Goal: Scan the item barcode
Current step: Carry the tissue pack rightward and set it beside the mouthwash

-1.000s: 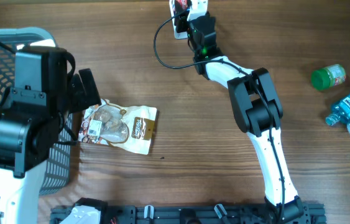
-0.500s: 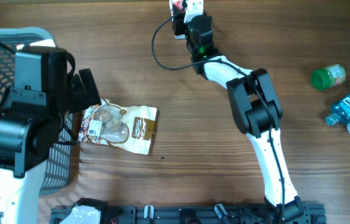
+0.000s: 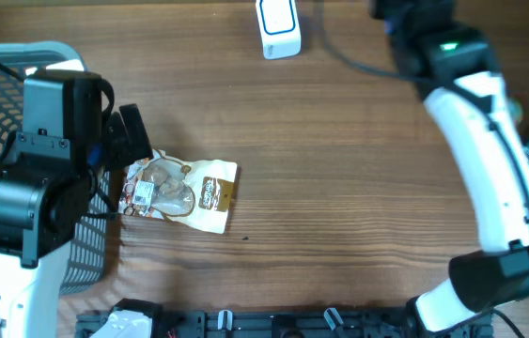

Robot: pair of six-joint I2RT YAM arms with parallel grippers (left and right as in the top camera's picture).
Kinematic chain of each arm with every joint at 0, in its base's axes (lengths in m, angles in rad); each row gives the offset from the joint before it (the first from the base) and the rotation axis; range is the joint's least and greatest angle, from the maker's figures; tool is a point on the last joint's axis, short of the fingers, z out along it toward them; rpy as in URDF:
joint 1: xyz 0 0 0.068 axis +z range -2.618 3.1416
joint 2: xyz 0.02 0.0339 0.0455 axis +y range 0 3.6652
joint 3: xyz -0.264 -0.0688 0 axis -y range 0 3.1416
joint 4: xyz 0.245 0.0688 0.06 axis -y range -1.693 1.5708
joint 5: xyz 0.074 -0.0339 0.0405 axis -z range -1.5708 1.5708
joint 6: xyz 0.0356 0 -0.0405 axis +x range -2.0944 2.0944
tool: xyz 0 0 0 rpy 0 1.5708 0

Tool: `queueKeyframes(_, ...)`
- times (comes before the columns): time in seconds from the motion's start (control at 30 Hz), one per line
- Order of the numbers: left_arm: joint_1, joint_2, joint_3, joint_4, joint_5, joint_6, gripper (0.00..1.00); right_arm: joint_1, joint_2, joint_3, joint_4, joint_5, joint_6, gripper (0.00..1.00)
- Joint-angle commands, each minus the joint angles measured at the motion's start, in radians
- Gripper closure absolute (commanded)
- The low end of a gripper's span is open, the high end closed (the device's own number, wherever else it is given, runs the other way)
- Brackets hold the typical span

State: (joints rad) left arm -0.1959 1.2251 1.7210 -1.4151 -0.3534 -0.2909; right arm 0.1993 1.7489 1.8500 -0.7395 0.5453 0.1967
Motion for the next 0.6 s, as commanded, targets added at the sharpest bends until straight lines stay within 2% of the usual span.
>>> queueKeyframes(0.0, 0.003, 0.0, 0.0, 0.0, 0.002, -0.006, 0.0, -0.195, 0.047, -0.082, -0.183, 0.047, 0.253, 0.43)
queueKeyframes(0.07, 0.003, 0.0, 0.0, 0.0, 0.002, -0.006, 0.0, -0.322, 0.048, -0.163, -0.211, -0.039, 0.333, 0.44)
queueKeyframes(0.13, 0.003, 0.0, 0.0, 0.0, 0.002, -0.006, 0.0, -0.435, 0.05, -0.258, -0.169, -0.106, 0.383, 0.45)
queueKeyframes(0.27, 0.003, 0.0, 0.0, 0.0, 0.002, -0.006, 0.0, -0.603, 0.061, -0.467, -0.002, -0.254, 0.379, 0.45)
queueKeyframes(0.33, 0.003, 0.0, 0.0, 0.0, 0.002, -0.006, 0.0, -0.652, 0.066, -0.552, 0.056, -0.257, 0.38, 0.46)
queueKeyframes(0.37, 0.003, 0.0, 0.0, 0.0, 0.002, -0.006, 0.0, -0.662, 0.067, -0.58, 0.086, -0.251, 0.38, 0.43)
queueKeyframes(0.43, 0.003, 0.0, 0.0, 0.0, 0.002, -0.006, 0.0, -0.684, 0.068, -0.626, 0.132, -0.232, 0.379, 0.0)
queueKeyframes(0.57, 0.003, 0.0, 0.0, 0.0, 0.002, -0.006, 0.0, -0.702, 0.063, -0.618, 0.172, -0.242, 0.267, 0.0)
